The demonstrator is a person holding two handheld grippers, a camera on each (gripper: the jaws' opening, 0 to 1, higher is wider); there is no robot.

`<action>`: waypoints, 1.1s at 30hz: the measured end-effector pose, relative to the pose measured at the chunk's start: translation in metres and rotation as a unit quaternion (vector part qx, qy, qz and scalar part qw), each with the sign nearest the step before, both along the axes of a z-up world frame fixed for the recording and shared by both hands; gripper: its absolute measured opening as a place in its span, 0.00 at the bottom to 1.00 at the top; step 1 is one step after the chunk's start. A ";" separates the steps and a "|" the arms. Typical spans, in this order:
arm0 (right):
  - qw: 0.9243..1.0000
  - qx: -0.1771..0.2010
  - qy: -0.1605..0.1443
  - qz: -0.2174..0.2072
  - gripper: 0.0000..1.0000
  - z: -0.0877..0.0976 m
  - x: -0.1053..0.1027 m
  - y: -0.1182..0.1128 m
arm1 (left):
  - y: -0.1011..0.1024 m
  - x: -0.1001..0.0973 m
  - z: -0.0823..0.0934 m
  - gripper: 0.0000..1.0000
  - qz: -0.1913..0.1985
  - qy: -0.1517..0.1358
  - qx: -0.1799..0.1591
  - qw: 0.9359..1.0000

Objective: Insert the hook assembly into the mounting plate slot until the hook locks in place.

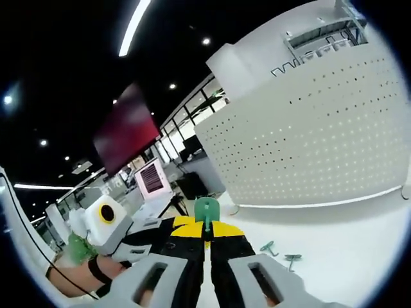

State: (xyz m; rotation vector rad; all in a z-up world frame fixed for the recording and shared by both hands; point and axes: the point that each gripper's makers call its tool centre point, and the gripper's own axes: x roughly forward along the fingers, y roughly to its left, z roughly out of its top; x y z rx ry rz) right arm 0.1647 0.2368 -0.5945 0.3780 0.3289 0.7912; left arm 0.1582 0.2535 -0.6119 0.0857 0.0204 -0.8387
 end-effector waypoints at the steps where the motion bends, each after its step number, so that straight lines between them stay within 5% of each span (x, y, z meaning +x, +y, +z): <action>1: 1.000 0.002 -0.001 -0.002 0.00 0.001 0.001 -0.002 | 0.000 0.000 -0.001 0.17 0.001 0.001 0.000 1.000; 12: 0.999 -0.013 -0.023 -0.043 0.00 0.008 0.024 -0.025 | 0.000 -0.002 -0.005 0.27 0.007 0.008 0.001 1.000; 19: 0.993 -0.065 -0.058 -0.082 0.01 0.011 0.041 -0.041 | 0.001 -0.005 -0.007 0.35 0.006 0.014 0.000 1.000; 33: 0.987 -0.079 -0.075 -0.120 0.01 0.026 0.072 -0.059 | 0.012 -0.013 -0.011 0.47 0.021 0.028 -0.007 0.999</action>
